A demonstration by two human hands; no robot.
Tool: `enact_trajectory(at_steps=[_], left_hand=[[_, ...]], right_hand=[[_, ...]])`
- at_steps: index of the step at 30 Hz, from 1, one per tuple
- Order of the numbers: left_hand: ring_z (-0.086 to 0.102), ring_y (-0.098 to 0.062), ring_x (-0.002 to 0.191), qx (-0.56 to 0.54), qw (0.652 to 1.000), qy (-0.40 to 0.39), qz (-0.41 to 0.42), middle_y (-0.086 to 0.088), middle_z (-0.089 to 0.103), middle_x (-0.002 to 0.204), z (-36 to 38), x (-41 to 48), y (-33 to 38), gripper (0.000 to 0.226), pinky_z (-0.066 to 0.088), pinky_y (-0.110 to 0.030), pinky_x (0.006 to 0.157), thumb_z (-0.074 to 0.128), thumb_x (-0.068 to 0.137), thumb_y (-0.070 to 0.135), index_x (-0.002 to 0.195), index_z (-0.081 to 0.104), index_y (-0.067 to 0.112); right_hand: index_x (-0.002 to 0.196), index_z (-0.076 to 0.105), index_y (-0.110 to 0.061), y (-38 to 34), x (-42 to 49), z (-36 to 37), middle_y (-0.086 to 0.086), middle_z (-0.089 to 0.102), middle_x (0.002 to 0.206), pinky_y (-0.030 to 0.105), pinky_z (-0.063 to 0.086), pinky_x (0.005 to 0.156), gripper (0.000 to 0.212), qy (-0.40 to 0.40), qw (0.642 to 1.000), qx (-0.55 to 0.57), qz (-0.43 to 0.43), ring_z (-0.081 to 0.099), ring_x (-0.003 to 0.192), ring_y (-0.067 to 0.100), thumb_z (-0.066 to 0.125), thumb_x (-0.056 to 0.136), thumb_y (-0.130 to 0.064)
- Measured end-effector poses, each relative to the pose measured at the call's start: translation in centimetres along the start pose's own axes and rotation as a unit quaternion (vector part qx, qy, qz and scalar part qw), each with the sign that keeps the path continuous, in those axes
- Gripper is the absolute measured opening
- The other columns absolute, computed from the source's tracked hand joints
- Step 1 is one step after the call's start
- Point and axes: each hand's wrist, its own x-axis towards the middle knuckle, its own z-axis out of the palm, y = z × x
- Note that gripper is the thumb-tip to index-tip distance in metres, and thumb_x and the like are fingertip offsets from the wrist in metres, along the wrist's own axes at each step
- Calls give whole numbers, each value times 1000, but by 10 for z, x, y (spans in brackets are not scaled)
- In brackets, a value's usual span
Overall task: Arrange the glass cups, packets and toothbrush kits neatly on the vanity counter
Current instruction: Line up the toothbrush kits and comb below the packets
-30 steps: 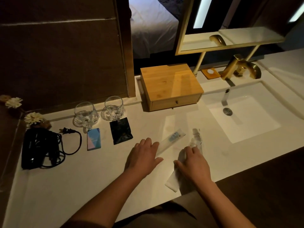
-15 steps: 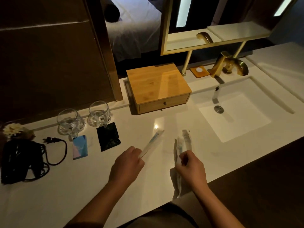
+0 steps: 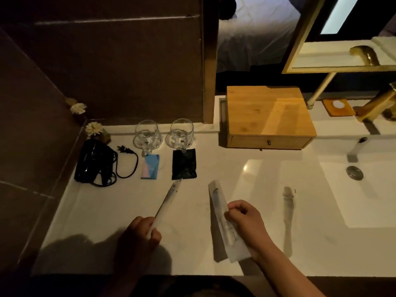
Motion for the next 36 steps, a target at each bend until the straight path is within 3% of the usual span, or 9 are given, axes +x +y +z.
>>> enact_trajectory(at_steps=[5,8,13,17,20,25,28,34,36], left_hand=[[62,-24,64,-5,999,35,-37,-2,63,80,-16,-8,-26,28,52,-32,52,46,80,26,87,69,11],[64,-25,70,24,995,-30,-95,-2,62,86,-27,1,-53,37,55,-35,59,42,80,38,99,68,19],[62,-22,76,75,994,-69,-42,0,57,92,-37,-3,-81,37,55,-37,56,60,81,39,116,58,26],[62,-22,76,84,993,-88,9,0,59,94,-36,-6,-93,46,53,-36,49,64,78,49,116,57,24],[61,-21,72,91,991,-84,43,-1,60,92,-36,-1,-98,42,50,-33,46,67,77,46,112,60,22],[58,-18,68,70,994,-77,46,2,59,86,-37,4,-100,30,49,-32,45,64,82,43,103,63,23],[60,-17,77,27,997,-64,40,5,59,92,-38,5,-106,33,54,-36,51,59,85,47,110,59,27],[62,-14,85,36,996,-66,40,9,60,103,-39,10,-108,48,56,-35,54,56,82,62,120,53,34],[62,-15,86,46,996,-72,38,8,59,104,-35,12,-109,46,56,-35,56,54,83,61,120,53,34]], right_hand=[[87,71,-13,0,-16,39,7,70,89,30,48,61,12,-3,1000,7,2,63,76,23,62,84,-6],[86,70,-15,3,-30,67,6,70,88,29,48,63,12,36,999,-22,-28,63,82,23,65,82,-6],[86,69,-15,14,-36,111,7,71,83,27,56,53,16,100,993,-37,-50,68,77,27,63,84,-1],[89,69,-19,26,-38,125,-1,72,88,30,57,70,15,156,981,-66,-90,69,85,19,66,86,-4],[93,67,-22,35,-41,128,-6,71,92,37,58,81,12,166,973,-124,-104,67,87,12,69,87,-13],[109,61,-21,31,-29,139,-6,62,100,21,45,62,29,166,917,-329,-156,62,81,13,73,83,-29],[121,57,-18,26,-22,146,4,63,107,25,44,62,38,167,889,-393,-167,63,83,22,70,86,-25],[128,52,-20,24,-20,144,4,71,96,25,49,61,55,130,930,-324,-111,66,76,18,78,79,-25],[120,59,-19,21,-22,141,1,71,90,24,51,60,48,133,945,-284,-91,67,74,16,79,77,-24]])
